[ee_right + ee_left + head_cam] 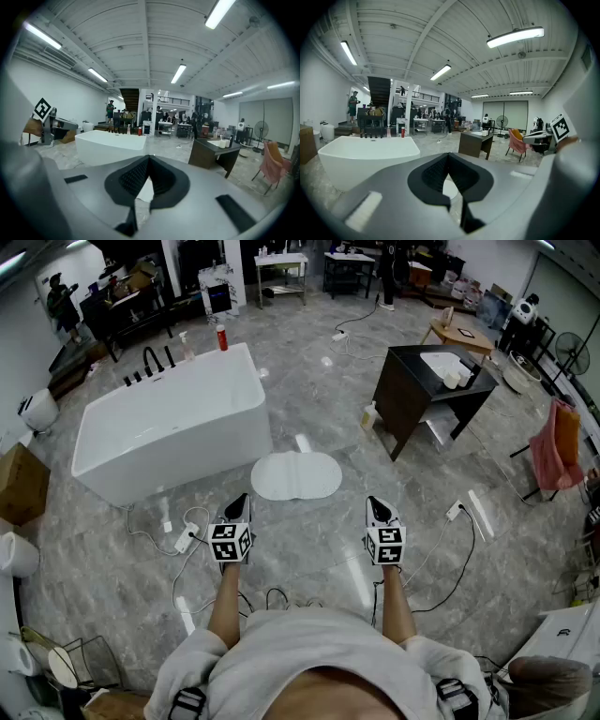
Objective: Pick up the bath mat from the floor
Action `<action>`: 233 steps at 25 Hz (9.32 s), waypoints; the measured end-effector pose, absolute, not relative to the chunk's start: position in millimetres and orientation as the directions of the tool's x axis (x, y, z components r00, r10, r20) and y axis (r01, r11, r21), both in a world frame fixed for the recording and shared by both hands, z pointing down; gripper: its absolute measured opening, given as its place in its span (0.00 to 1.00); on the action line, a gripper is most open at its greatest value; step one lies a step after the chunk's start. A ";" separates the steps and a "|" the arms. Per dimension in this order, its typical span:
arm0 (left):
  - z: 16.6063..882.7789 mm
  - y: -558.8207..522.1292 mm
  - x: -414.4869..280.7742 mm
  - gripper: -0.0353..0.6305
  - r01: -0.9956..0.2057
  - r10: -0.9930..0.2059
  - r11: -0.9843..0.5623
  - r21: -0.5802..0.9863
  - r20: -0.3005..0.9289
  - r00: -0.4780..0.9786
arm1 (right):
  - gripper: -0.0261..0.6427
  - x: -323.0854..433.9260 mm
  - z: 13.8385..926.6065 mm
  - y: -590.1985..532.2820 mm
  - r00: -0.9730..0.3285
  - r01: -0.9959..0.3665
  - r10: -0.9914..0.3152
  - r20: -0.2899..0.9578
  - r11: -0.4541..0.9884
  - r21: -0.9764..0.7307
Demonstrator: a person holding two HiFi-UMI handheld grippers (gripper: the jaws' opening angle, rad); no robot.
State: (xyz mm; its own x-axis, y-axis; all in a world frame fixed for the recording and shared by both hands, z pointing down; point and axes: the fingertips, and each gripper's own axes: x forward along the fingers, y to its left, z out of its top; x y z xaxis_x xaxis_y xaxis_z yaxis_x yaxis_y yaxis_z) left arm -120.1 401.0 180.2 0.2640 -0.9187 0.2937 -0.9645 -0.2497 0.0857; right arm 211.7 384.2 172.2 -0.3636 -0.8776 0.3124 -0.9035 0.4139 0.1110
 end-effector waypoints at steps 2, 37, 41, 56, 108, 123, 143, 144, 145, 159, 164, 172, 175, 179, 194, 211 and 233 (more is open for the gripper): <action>182.3 403.7 -119.3 0.07 -0.965 -0.920 -0.245 0.091 0.292 0.261 | 0.06 212.6 174.8 386.1 -0.364 -0.903 -0.877 0.313 0.414 0.111; 203.8 399.5 -59.7 0.47 -0.938 -0.890 -0.310 0.153 0.301 0.343 | 0.39 225.7 194.0 370.2 -0.479 -0.854 -0.833 0.277 0.515 0.071; 208.5 392.6 -52.6 0.47 -0.939 -0.886 -0.307 0.153 0.315 0.341 | 0.39 231.7 200.0 360.1 -0.482 -0.853 -0.828 0.287 0.518 0.064; 224.4 313.9 -78.0 0.47 -0.939 -0.887 -0.292 0.179 0.317 0.337 | 0.39 209.0 212.4 280.7 -0.474 -0.853 -0.826 0.305 0.517 0.074; 255.2 -30.4 -165.8 0.47 -0.911 -0.839 -0.337 0.236 0.365 0.405 | 0.39 122.8 241.6 -41.7 -0.406 -0.884 -0.825 0.393 0.464 0.061; 292.9 -137.2 -158.5 0.47 -0.943 -0.820 -0.224 0.244 0.476 0.318 | 0.39 149.3 272.8 -176.8 -0.457 -0.853 -0.759 0.463 0.522 0.015; 423.8 -137.5 -174.8 0.47 -0.950 -0.679 -0.155 0.271 0.670 0.301 | 0.40 132.1 399.2 -214.6 -0.498 -0.817 -0.615 0.611 0.569 -0.093; 432.8 -137.7 -176.4 0.47 -0.950 -0.673 -0.154 0.273 0.675 0.303 | 0.40 131.1 406.7 -214.8 -0.497 -0.819 -0.612 0.615 0.566 -0.099; 442.6 -138.3 -177.9 0.47 -0.949 -0.667 -0.153 0.274 0.680 0.304 | 0.40 130.6 415.1 -214.9 -0.497 -0.820 -0.610 0.617 0.562 -0.105; 587.0 -138.9 -202.7 0.49 -0.947 -0.608 -0.098 0.306 0.735 0.301 | 0.44 123.5 563.4 -206.4 -0.475 -0.824 -0.537 0.697 0.549 -0.139; 646.8 -124.3 -210.7 0.52 -0.946 -0.578 -0.068 0.318 0.760 0.298 | 0.48 133.6 624.6 -195.1 -0.439 -0.840 -0.523 0.731 0.527 -0.128; 732.4 -108.2 -205.3 0.57 -0.935 -0.531 -0.067 0.347 0.781 0.328 | 0.52 145.2 711.6 -174.1 -0.425 -0.848 -0.480 0.767 0.508 -0.152; 763.4 -102.1 -206.6 0.58 -0.939 -0.520 -0.075 0.337 0.790 0.325 | 0.52 145.1 741.7 -164.0 -0.428 -0.856 -0.478 0.767 0.488 -0.173; 809.6 -95.9 -208.3 0.60 -0.942 -0.502 -0.076 0.327 0.803 0.320 | 0.52 152.5 783.4 -159.5 -0.408 -0.866 -0.478 0.778 0.473 -0.163; 1016.5 -71.9 -228.4 0.72 -0.953 -0.342 -0.047 0.299 0.892 0.296 | 0.56 173.3 980.8 -141.9 -0.336 -0.884 -0.379 0.863 0.442 -0.150; 1147.6 -70.1 -278.1 0.83 -0.981 -0.246 -0.013 0.194 0.950 0.191 | 0.61 228.0 1137.2 -180.0 -0.206 -0.941 -0.266 0.942 0.316 -0.117; 1177.8 -75.6 -298.8 0.89 -0.993 -0.203 0.057 0.103 0.975 0.090 | 0.62 236.3 1161.3 -181.9 -0.135 -0.961 -0.244 0.960 0.267 -0.068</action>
